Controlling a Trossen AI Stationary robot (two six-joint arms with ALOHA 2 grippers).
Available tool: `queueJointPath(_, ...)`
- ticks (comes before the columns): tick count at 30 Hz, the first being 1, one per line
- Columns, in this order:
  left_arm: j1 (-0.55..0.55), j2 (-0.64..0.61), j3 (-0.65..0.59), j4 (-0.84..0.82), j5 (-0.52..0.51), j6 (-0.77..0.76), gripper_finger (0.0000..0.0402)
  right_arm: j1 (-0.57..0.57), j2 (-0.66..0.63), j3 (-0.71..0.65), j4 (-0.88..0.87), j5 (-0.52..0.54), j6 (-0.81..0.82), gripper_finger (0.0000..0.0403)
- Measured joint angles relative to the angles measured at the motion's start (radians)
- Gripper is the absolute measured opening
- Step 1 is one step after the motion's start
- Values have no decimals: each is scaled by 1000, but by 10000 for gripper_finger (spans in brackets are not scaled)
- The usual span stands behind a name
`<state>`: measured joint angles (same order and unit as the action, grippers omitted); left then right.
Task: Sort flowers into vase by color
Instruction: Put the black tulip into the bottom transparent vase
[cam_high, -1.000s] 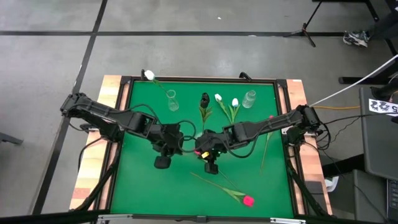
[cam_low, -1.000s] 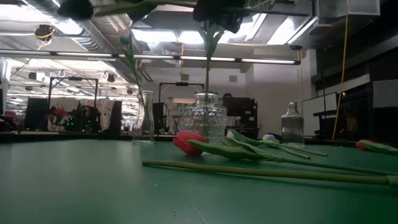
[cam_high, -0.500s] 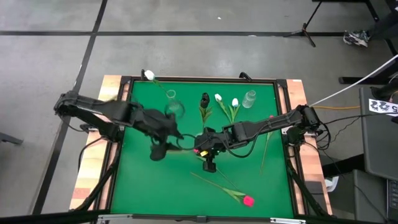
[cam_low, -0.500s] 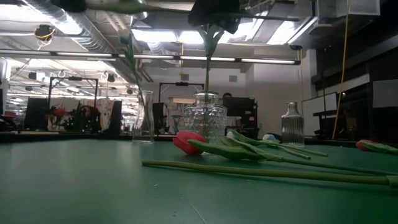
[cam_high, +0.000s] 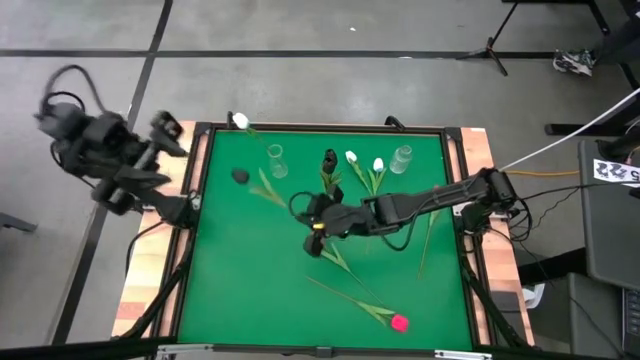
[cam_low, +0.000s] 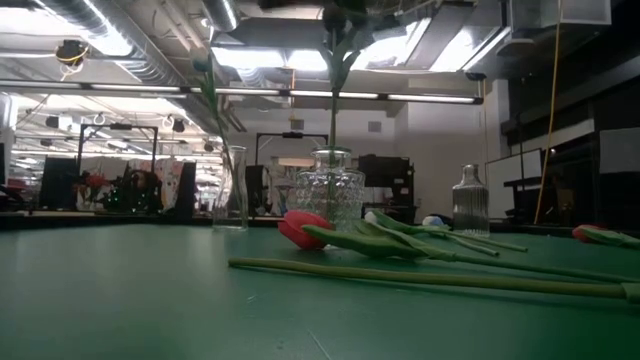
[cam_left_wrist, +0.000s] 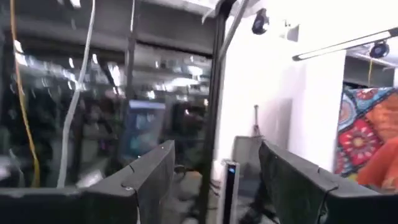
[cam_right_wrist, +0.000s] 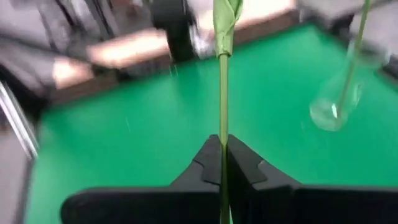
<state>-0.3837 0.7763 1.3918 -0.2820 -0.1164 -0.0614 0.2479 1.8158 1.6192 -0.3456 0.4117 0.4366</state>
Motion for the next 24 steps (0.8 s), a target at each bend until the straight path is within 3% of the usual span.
queueJointPath(4, -52, -48, -85, 27, -111, 81, 231, -14, -49, 0, 127, 7, -48, 1)
queueJointPath(10, -46, -8, -291, 195, -239, 82, 221, -28, -129, 0, 284, 4, -147, 1)
queueJointPath(17, 26, 98, -444, 577, -248, 85, 218, -26, -169, 24, 300, 5, -231, 1)
queueJointPath(24, 104, 212, -452, 628, -236, -8, 221, -26, -169, 32, 307, 6, -260, 1)
